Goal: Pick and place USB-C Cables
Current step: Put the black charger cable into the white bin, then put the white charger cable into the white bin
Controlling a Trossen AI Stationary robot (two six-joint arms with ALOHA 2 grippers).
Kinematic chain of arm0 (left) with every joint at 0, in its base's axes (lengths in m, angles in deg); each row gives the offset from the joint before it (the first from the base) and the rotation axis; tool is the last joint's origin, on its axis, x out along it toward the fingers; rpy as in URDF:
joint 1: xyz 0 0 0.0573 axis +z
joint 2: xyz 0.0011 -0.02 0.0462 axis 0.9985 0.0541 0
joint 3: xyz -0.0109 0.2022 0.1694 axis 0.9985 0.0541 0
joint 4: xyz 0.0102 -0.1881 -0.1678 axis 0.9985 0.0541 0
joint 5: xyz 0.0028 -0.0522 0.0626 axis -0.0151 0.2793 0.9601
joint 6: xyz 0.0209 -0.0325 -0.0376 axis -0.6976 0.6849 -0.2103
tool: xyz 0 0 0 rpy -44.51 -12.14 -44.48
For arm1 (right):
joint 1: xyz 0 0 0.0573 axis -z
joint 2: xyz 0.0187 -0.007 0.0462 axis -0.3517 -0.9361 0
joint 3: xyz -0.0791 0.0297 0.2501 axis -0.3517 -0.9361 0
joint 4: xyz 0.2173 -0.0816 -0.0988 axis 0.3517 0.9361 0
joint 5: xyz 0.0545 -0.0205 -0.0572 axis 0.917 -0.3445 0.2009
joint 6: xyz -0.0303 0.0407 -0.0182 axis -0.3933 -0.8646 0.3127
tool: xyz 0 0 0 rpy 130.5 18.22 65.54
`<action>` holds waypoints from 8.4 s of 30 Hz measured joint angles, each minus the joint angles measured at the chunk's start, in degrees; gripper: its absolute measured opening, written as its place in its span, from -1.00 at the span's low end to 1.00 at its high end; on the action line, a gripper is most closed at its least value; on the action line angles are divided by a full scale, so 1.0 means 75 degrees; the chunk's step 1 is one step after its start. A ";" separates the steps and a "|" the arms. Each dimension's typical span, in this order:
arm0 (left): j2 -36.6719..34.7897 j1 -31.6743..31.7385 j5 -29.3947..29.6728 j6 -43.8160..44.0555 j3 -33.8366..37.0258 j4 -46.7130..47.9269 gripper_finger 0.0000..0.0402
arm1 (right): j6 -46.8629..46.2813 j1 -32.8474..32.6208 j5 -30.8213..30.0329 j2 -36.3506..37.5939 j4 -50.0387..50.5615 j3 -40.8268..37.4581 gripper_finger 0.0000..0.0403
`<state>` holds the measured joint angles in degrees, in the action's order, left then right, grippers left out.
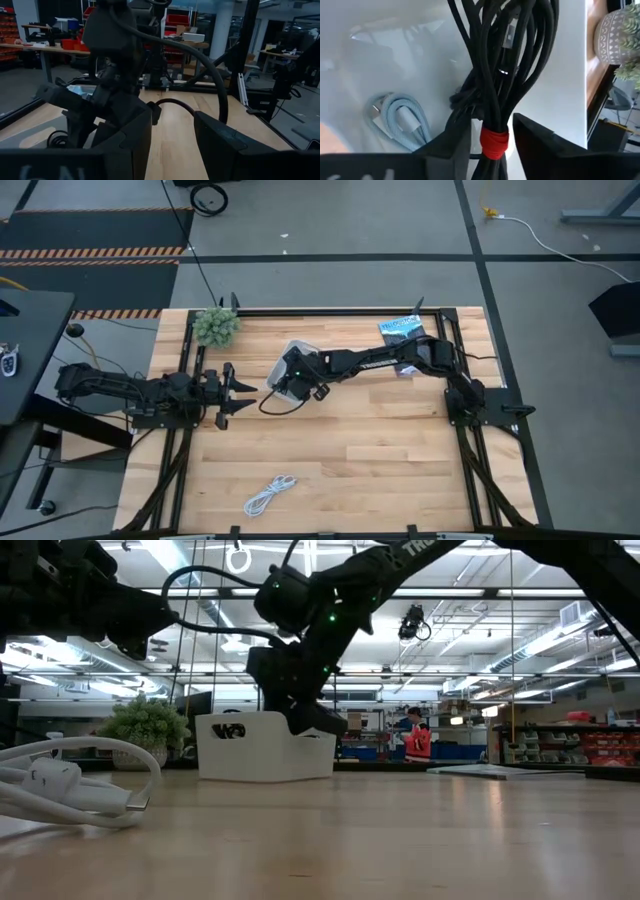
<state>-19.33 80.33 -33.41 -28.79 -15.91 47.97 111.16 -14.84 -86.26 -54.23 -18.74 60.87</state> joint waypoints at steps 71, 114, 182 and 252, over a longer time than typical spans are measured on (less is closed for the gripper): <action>-0.0003 0.0000 -0.0003 0.0000 -0.0001 -0.0004 -0.22 | -0.7931 -0.1749 -0.0880 0.6884 -0.0164 -0.5486 -0.22; 0.0006 -0.0023 -0.0816 0.3632 0.0001 -0.0327 -0.22 | -0.7719 -0.5523 -0.1945 1.0545 -0.8767 -1.1973 -0.22; 1.0220 -0.4716 -0.0615 0.8925 -0.8415 0.6948 -0.23 | -0.5997 -0.3807 -0.1664 1.4288 -0.6514 -1.2674 -0.74; 1.0478 -0.4284 0.0007 0.8210 -0.8799 0.7669 -0.93 | -0.5975 -0.3717 -0.1655 1.4282 -0.6769 -1.2674 -0.74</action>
<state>59.25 48.20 -33.35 32.79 -81.90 105.49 66.35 -42.72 -98.67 52.88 -69.50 -34.19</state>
